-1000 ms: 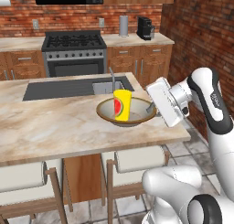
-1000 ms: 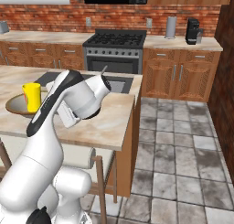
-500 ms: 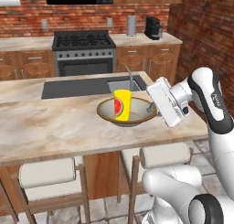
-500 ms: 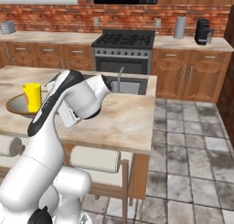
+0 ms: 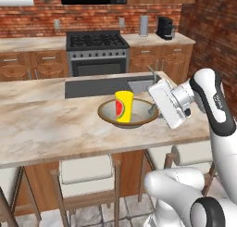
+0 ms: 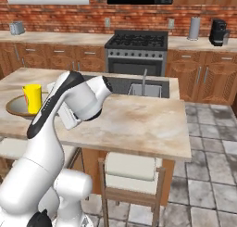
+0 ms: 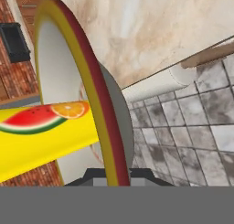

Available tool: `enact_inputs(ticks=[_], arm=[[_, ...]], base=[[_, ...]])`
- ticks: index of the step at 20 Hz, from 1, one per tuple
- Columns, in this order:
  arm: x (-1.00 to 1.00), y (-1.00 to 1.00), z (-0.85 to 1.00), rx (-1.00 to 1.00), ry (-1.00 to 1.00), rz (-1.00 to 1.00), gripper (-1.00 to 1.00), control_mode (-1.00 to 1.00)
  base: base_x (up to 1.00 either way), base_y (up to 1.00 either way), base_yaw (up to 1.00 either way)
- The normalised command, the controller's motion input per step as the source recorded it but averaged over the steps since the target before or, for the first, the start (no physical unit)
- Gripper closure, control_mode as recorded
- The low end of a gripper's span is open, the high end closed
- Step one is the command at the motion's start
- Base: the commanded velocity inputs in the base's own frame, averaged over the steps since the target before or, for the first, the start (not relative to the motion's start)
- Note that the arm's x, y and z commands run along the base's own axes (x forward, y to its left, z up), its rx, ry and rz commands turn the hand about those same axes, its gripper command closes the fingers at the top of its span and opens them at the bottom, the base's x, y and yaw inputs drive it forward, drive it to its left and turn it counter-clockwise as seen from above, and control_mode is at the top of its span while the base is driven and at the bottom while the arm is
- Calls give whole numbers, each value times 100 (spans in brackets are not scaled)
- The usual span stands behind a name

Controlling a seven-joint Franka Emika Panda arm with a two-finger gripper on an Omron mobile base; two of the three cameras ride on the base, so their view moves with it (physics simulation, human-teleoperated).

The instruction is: Place the cup inside the bowl on the dining table and move the bowl to any counter.

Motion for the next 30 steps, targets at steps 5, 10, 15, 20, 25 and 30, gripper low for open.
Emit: enact_inputs(ticks=[5, 10, 15, 20, 25, 30], arm=[[0, 0, 0, 0, 0, 0, 100, 100], [0, 0, 0, 0, 0, 0, 100, 100], [0, 0, 0, 0, 0, 0, 100, 100], [0, 0, 0, 0, 0, 0, 100, 100], [0, 0, 0, 0, 0, 0, 100, 100], [0, 0, 0, 0, 0, 0, 100, 100]], base=[[-7, 53, 0], [-8, 54, 0], [-4, 65, 0], [-1, 73, 0], [-3, 79, 0], [-2, 82, 0]])
